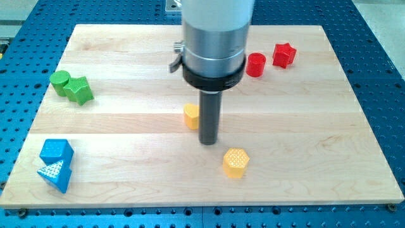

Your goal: Push the yellow heart towards the red circle

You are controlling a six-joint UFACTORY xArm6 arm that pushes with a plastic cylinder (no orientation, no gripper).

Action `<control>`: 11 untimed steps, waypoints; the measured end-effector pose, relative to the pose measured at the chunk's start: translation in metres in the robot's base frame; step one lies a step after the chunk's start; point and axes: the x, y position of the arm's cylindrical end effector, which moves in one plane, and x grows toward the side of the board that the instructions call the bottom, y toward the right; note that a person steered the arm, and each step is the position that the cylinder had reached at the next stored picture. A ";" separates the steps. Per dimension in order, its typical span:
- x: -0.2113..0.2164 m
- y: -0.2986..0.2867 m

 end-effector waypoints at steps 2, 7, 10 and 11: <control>-0.036 -0.026; -0.148 -0.002; -0.092 0.040; -0.109 0.047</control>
